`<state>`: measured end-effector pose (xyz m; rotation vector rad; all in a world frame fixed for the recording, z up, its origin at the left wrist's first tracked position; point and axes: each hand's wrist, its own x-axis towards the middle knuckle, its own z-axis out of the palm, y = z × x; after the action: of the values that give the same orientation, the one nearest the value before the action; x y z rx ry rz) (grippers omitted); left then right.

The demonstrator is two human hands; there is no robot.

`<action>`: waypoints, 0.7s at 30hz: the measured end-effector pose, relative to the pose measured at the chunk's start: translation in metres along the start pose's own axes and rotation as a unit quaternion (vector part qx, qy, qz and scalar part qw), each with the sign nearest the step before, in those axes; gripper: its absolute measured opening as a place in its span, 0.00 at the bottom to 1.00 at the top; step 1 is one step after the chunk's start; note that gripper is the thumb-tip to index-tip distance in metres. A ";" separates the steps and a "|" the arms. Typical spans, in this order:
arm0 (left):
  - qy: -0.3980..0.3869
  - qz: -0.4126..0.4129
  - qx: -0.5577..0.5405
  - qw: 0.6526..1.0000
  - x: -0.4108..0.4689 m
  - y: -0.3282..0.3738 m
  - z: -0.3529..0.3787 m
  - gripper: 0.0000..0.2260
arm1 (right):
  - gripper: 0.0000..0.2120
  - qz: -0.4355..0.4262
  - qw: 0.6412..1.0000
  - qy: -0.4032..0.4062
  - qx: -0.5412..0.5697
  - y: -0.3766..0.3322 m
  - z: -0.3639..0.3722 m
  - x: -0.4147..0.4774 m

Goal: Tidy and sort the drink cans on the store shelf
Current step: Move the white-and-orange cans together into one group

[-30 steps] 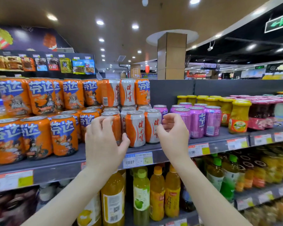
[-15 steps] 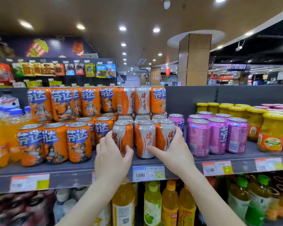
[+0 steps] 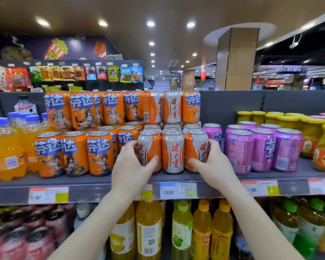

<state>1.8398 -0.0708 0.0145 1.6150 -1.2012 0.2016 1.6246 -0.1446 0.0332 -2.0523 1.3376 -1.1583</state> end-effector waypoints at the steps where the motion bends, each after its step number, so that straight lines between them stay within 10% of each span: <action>1: -0.003 0.000 -0.002 1.000 0.001 0.000 -0.001 0.35 | 0.37 -0.001 1.000 0.003 -0.008 0.000 -0.001 0.000; 21: -0.038 -0.036 -0.026 0.998 0.000 0.000 -0.007 0.33 | 0.56 0.009 0.999 0.050 -0.015 -0.010 0.025 0.001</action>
<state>1.8428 -0.0647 0.0177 1.6294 -1.1930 0.0627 1.6505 -0.1436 0.0271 -2.0230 1.4254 -1.2550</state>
